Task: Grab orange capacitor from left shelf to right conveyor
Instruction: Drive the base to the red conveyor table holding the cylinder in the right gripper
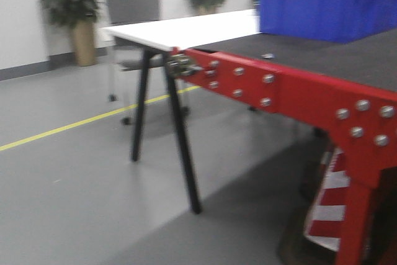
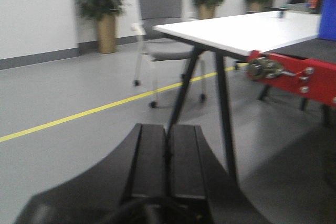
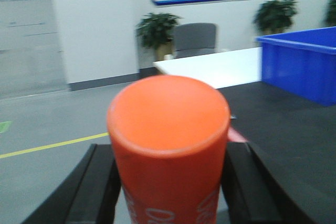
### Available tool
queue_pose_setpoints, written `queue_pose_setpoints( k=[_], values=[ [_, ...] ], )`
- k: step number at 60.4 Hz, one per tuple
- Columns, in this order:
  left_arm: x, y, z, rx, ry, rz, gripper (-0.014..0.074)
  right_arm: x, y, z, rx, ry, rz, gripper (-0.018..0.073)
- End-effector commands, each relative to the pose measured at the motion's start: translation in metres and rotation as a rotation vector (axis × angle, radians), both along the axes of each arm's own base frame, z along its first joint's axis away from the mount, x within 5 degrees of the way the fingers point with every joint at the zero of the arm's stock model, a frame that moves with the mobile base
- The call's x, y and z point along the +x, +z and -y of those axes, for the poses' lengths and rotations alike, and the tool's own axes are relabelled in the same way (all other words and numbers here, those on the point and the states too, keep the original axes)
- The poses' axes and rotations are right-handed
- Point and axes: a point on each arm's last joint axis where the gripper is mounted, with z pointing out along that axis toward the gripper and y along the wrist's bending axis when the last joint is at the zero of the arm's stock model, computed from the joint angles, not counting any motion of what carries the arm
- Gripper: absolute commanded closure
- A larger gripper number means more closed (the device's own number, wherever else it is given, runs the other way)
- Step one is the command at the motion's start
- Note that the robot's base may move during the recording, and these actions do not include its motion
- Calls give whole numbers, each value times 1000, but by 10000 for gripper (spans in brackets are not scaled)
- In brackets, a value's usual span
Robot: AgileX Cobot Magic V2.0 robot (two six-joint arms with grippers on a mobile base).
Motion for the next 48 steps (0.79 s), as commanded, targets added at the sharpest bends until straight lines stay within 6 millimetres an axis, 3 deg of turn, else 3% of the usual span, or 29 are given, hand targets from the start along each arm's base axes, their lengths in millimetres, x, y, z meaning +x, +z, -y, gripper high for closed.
queue_pose_setpoints(
  k=[1, 48],
  values=[
    [0, 10, 0, -7, 1, 86, 701, -8, 15, 2, 28, 23, 119, 505],
    [0, 10, 0, -7, 1, 86, 701, -8, 15, 2, 28, 23, 119, 505]
  ],
)
